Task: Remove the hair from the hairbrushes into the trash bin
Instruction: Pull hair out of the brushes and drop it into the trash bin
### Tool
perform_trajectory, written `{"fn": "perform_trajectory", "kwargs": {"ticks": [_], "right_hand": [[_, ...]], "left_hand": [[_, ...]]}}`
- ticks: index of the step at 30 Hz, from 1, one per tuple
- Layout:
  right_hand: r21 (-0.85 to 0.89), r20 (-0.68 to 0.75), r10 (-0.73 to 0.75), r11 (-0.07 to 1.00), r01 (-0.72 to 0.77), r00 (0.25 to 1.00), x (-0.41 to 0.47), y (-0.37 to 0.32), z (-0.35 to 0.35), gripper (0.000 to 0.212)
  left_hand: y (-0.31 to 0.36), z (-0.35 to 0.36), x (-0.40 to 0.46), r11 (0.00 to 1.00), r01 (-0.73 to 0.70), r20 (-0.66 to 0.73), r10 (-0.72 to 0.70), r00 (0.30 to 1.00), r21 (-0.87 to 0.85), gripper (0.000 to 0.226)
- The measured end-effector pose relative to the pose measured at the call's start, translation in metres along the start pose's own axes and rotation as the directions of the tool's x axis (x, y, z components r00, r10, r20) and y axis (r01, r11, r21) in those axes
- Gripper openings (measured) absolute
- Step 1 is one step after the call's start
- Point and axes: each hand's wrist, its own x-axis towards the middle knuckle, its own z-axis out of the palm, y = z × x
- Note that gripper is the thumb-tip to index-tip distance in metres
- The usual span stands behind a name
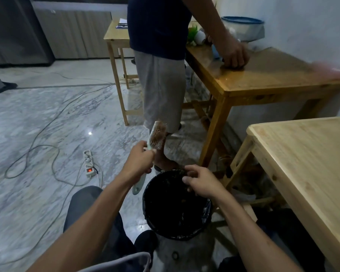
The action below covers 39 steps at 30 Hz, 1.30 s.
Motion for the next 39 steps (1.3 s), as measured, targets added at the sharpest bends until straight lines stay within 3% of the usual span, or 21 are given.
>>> {"fn": "perform_trajectory", "kwargs": {"ticks": [1,3,7,10,12,17,21,25,28,33,35,37,39], "right_hand": [[-0.012,0.025,0.030,0.999,-0.030,0.999,0.000,-0.004,-0.001,0.057],[0.074,-0.029,0.058,0.996,-0.056,0.998,-0.001,-0.014,-0.003,0.066],[0.278,-0.227,0.016,0.959,0.049,0.974,0.000,-0.027,-0.008,0.043],[0.360,-0.249,-0.065,0.920,0.154,0.966,-0.002,-0.041,-0.007,0.024],[0.400,-0.248,-0.077,0.900,0.175,0.966,0.001,-0.048,-0.004,0.025],[0.431,-0.330,-0.001,0.890,0.151,0.944,0.011,-0.048,0.003,0.015],[0.411,-0.374,0.054,0.905,0.113,0.926,0.005,-0.040,0.002,0.017],[0.401,-0.369,0.092,0.913,0.069,0.925,0.002,-0.041,0.003,0.016],[0.404,-0.363,0.120,0.914,0.041,0.924,0.002,-0.043,0.002,0.017],[0.480,-0.223,0.073,0.876,0.045,0.972,0.004,-0.048,-0.005,0.028],[0.511,-0.223,0.038,0.856,0.083,0.974,0.007,-0.046,-0.002,0.021],[0.519,-0.245,0.032,0.848,0.104,0.969,0.008,-0.043,0.001,0.015],[0.490,-0.272,0.034,0.865,0.108,0.962,0.009,-0.038,0.004,0.019]], "left_hand": [[0.003,0.000,-0.003,1.000,-0.007,0.028,0.006,1.000,0.008,0.010],[0.008,0.001,-0.011,1.000,-0.013,0.073,0.011,0.997,0.019,0.021],[0.014,0.006,-0.025,0.999,-0.037,0.133,0.035,0.991,0.008,0.046],[0.011,0.013,-0.026,0.997,-0.081,0.142,0.080,0.987,-0.001,0.028],[0.007,0.018,-0.025,0.994,-0.111,0.142,0.110,0.984,0.005,0.021],[-0.006,0.018,-0.023,0.960,-0.225,0.000,0.228,0.974,0.167,0.032],[-0.012,0.011,-0.019,0.993,-0.112,-0.094,0.114,0.989,0.026,0.040],[-0.013,0.019,-0.020,0.988,-0.019,-0.130,-0.001,0.992,-0.154,0.034],[-0.015,0.021,-0.021,0.993,-0.106,-0.163,0.097,0.982,-0.046,0.035],[-0.014,0.027,-0.027,0.947,-0.256,-0.090,0.278,0.956,0.195,0.034],[-0.013,0.033,-0.029,0.930,-0.263,-0.092,0.295,0.951,0.258,0.034],[-0.016,0.035,-0.028,0.936,-0.240,-0.125,0.279,0.952,0.256,0.038],[-0.021,0.034,-0.025,0.975,-0.173,-0.153,0.194,0.969,0.139,0.041]]}}
